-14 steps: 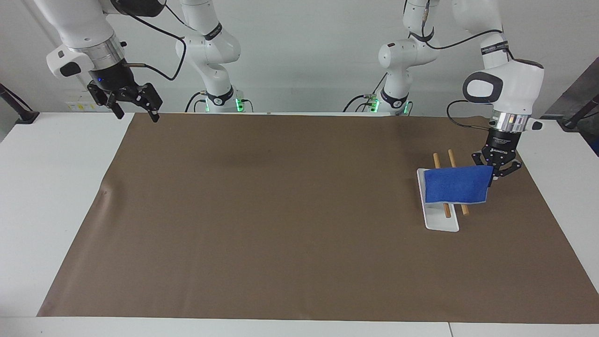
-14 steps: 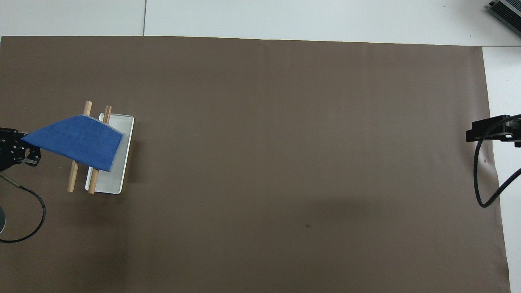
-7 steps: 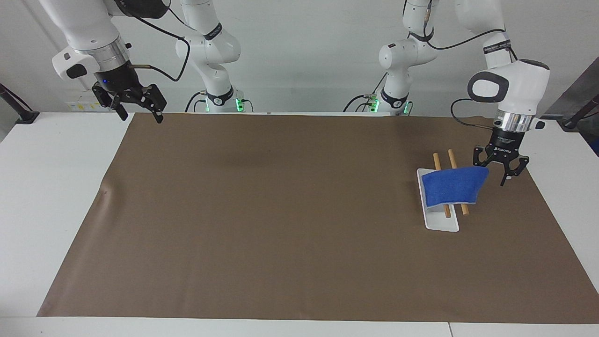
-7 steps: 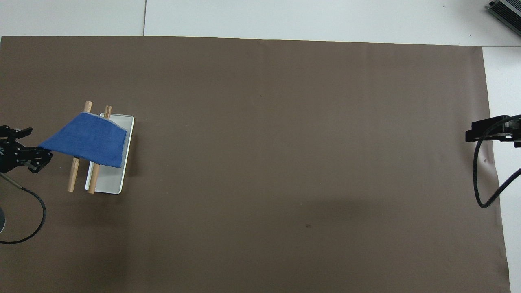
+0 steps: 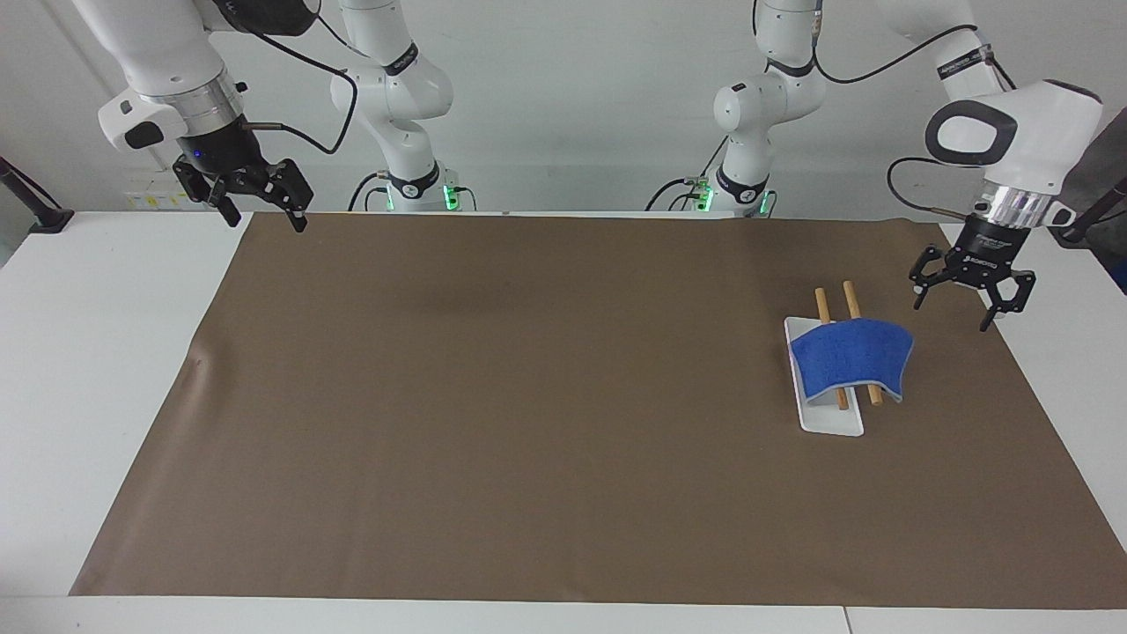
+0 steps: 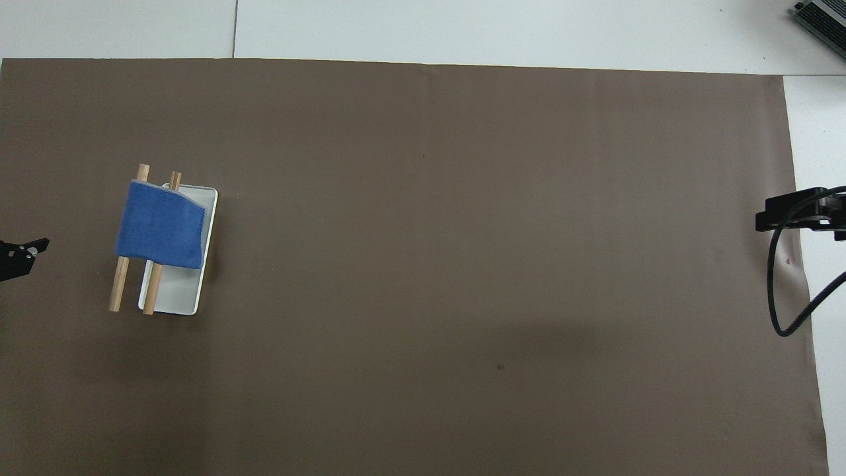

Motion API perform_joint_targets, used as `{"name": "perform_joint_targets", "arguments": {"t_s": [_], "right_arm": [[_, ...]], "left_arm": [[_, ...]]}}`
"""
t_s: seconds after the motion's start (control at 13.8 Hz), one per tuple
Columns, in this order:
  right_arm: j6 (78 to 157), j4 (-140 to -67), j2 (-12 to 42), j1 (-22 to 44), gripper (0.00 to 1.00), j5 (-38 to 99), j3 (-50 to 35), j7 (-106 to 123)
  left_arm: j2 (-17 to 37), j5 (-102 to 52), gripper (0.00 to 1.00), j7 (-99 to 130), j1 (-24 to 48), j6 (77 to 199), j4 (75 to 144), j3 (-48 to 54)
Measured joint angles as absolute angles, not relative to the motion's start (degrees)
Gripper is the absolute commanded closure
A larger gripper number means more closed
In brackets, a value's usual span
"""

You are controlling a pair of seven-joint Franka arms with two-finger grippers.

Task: Right arm passes towel to left arm to hang

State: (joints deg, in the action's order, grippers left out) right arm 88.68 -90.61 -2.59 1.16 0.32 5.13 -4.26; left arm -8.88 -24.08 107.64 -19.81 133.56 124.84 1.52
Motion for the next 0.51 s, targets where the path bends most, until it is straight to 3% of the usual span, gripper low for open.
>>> {"name": "perform_joint_targets", "arguments": {"t_s": [0.29,0.51], "right_arm": [[88.7,-90.7,-2.7,1.2,0.00,0.3,5.0,-5.8],[88.7,-90.8,-2.7,1.2,0.00,0.3,5.0,-5.8]], "left_arm": [[-9.1,-21.5,0.00,107.3,-21.8,123.8,117.7,1.7],[-8.7,-16.0,0.00,107.3,-18.2,122.9,115.7,2.8]]}}
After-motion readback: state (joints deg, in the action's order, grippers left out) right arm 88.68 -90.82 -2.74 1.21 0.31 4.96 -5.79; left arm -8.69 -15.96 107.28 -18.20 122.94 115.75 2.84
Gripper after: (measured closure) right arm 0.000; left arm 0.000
